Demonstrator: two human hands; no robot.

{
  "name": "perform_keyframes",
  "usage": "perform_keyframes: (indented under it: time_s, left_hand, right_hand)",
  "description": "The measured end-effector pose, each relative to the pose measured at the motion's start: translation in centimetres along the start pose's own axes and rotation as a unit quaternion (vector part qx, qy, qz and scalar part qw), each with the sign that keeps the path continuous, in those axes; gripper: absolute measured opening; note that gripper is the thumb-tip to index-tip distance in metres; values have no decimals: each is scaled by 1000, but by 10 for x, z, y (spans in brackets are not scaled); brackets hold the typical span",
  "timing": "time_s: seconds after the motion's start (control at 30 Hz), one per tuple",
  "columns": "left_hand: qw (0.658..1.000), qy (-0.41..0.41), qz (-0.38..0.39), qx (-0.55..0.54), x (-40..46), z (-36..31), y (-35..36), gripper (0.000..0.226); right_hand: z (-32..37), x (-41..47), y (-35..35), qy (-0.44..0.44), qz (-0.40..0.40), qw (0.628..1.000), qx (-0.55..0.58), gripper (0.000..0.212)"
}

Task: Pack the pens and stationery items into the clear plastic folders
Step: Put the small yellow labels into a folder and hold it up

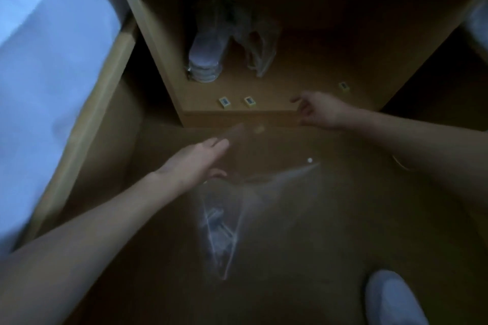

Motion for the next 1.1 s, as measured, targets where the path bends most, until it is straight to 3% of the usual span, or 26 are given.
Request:
perform_keyframes:
  time_s: [0.1,0.27,0.43,0.57,0.7,0.9,1.1]
  left_hand:
    - [999,-18,-42,-28,6,22,-6,33]
    - [997,-33,-64,-41,0,47,-7,36]
    - [997,-8,-54,-48,-9,58,6,39]
    - [995,-14,-85,-43,-29,68,0,49]
    - [992,-47,-115,-9,-38,65,-8,39]
    - [987,-108,-121,-12,-43,73,-7,43]
    - [987,-125,-93,-35,-35,70,-1,47]
  right_hand:
    - [7,22,22,-56,-12,998,-38,51]
    - [22,53,82,-141,32,989,-10,38]
    - [24,80,134,-208,85,973,-46,56]
    - [18,82,160,-240,56,963,-111,46]
    - [21,82,158,-239,-15,964,-113,33]
    - [16,68,151,-237,-21,966,-105,26]
    - [19,44,82,-213,-94,970,73,27]
Point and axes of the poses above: each hand's wrist, its own x-axis towards the middle knuckle, its own y-axis out of the palm, z = x × y, the point moved 10 cm from there along x, towards the middle knuckle, and after that the axes turned 9 degrees about -z, right-handed, at the moved point
